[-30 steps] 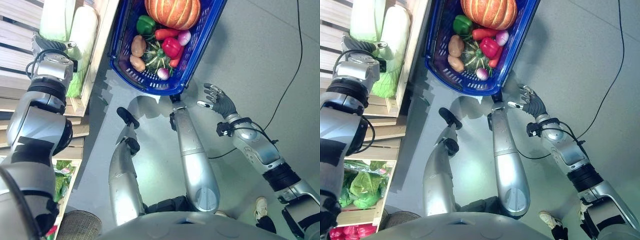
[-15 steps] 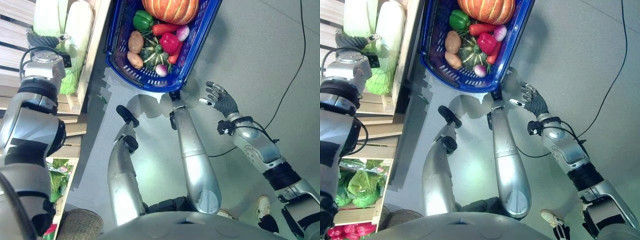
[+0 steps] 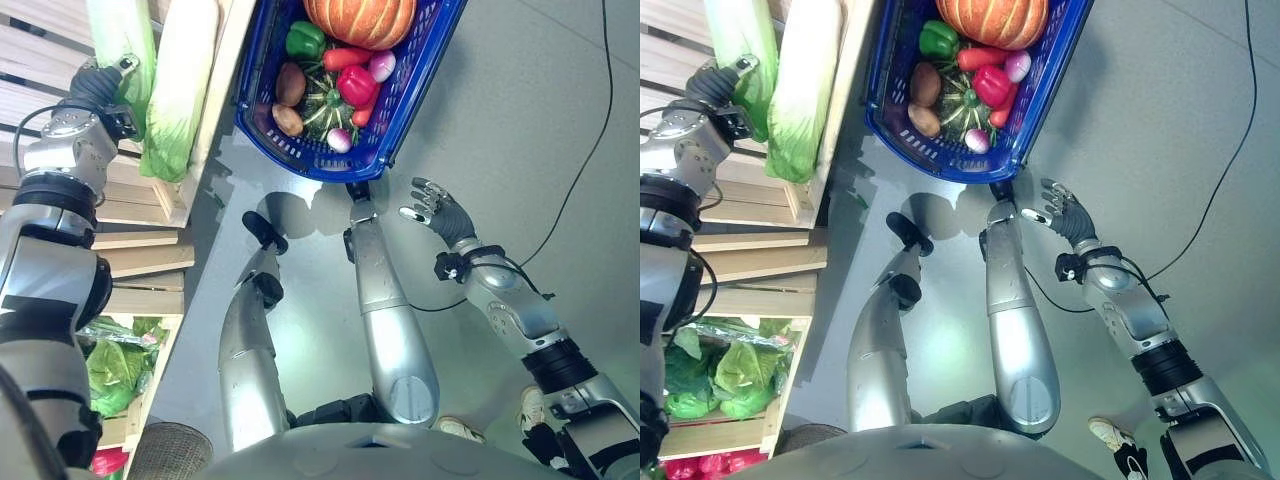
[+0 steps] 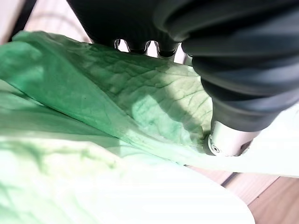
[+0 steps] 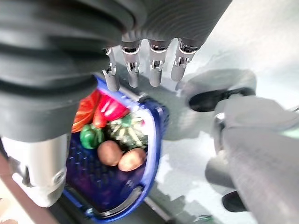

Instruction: Pick up fruits and vegetables into the basket

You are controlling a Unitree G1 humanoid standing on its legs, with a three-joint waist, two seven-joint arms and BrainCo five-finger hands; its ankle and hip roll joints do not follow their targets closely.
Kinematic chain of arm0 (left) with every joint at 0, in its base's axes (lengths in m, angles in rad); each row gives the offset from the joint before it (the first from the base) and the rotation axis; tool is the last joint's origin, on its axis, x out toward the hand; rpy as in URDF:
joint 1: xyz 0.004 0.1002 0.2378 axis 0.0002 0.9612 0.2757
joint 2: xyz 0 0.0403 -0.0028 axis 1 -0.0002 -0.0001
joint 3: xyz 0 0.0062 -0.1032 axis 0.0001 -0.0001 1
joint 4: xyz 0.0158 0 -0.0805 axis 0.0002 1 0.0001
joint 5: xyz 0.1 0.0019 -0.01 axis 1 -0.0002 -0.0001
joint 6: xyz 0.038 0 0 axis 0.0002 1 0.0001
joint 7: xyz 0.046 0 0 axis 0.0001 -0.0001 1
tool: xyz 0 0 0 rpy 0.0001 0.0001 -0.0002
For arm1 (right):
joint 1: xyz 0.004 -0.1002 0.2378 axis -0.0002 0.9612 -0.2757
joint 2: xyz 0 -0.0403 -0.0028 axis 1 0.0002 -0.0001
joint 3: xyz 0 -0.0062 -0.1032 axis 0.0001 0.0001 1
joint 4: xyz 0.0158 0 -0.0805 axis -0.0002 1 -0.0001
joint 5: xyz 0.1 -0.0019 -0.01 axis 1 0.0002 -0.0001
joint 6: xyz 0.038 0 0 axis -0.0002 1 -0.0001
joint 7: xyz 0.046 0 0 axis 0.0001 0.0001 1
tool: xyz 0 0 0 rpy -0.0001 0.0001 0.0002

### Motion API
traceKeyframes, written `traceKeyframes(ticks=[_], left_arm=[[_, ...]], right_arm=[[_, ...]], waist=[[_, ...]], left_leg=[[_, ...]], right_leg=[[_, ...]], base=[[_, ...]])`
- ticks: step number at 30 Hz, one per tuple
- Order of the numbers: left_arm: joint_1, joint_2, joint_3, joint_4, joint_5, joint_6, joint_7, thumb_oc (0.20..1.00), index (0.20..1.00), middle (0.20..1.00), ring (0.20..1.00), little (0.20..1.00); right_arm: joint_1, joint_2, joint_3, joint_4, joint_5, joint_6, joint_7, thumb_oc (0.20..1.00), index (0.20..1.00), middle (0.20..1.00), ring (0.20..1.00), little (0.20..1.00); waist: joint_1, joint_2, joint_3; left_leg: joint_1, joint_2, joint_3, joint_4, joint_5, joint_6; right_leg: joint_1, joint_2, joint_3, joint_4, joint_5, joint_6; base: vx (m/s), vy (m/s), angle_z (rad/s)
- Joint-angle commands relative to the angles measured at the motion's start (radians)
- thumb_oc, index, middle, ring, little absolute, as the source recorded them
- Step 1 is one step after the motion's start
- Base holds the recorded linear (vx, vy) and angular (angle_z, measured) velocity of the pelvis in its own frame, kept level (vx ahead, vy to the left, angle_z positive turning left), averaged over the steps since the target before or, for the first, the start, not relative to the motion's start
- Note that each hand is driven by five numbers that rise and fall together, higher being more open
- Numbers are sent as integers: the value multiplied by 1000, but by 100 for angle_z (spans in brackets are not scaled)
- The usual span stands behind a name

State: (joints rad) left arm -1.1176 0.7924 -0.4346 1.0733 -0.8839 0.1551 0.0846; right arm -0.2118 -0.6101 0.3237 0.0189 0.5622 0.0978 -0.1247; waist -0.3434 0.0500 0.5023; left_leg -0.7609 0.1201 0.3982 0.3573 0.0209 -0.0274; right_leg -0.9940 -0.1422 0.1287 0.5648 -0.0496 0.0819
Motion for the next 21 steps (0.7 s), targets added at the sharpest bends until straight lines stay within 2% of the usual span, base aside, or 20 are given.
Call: traceKeyframes(ticks=[1, 10, 21], left_arm=[[26, -174, 51, -34, -57, 37, -72, 200, 200, 200, 200, 200], [101, -181, 101, -59, -44, -5, -23, 200, 200, 200, 200, 200], [196, -146, 170, -122, 15, -76, 69, 200, 200, 200, 200, 200]], right_arm=[[31, -39, 11, -44, -21, -46, -4, 1000, 1000, 1000, 1000, 1000], [53, -30, 16, -62, -34, -67, -14, 1000, 1000, 1000, 1000, 1000], [87, -35, -13, -106, -64, -112, -7, 1000, 1000, 1000, 1000, 1000]], waist=[[-52, -4, 18], [-37, -4, 18], [-17, -3, 18]], left_leg=[[11, 52, -19, 116, -81, -89], [67, 43, -30, 90, -72, -90], [179, 41, -36, 58, -66, -88]], right_leg=[[32, 55, -37, -17, -47, -36], [94, 50, -56, -22, -60, -43], [210, 30, -88, -47, -74, -43]], base=[[0, 0, 0], [0, 0, 0], [-2, 0, 1]])
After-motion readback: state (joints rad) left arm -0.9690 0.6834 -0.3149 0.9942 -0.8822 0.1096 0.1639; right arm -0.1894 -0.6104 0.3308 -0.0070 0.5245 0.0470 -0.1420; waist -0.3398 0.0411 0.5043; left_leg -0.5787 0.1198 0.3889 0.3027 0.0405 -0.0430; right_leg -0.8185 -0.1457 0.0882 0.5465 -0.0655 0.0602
